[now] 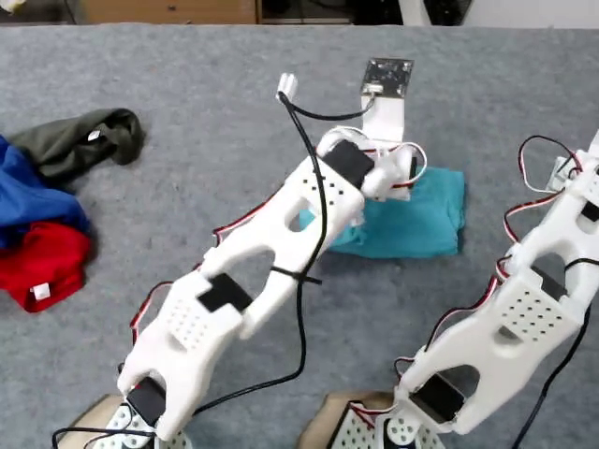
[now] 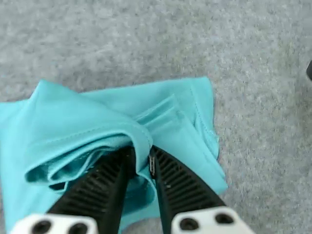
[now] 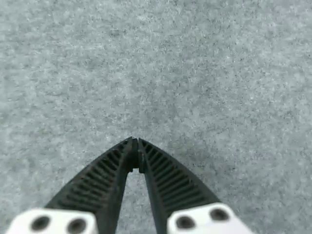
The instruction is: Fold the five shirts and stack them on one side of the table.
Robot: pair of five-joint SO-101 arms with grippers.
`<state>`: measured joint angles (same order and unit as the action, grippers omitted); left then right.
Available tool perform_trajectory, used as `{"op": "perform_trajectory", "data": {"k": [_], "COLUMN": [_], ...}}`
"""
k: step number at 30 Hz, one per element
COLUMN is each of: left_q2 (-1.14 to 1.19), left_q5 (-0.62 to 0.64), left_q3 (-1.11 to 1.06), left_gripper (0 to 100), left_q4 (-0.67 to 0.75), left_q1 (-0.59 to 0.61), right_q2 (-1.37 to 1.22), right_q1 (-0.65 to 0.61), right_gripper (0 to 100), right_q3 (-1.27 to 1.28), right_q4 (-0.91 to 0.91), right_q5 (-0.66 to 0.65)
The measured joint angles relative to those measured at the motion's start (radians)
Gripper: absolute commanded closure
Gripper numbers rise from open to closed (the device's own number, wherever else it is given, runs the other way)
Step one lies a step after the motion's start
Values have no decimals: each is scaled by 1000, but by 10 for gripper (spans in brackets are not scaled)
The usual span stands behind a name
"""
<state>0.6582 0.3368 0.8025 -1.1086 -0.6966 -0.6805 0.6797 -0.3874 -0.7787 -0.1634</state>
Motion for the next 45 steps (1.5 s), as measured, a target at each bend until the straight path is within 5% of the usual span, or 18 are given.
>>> {"op": "perform_trajectory", "data": {"k": [17, 36, 45], "left_q2": [342, 417, 414], "left_q5": [-15, 40, 41], "left_q3": [448, 543, 672], "left_gripper": [980, 859, 981], "left_q4": [3, 3, -184], "left_q1": [-98, -115, 84], "right_q2": [0, 0, 0], "right_q1": [72, 74, 72], "right_gripper": [993, 993, 993], "right_q3": [-28, -28, -28], "right_q4": [9, 9, 9], "right_q5": [98, 98, 87]}}
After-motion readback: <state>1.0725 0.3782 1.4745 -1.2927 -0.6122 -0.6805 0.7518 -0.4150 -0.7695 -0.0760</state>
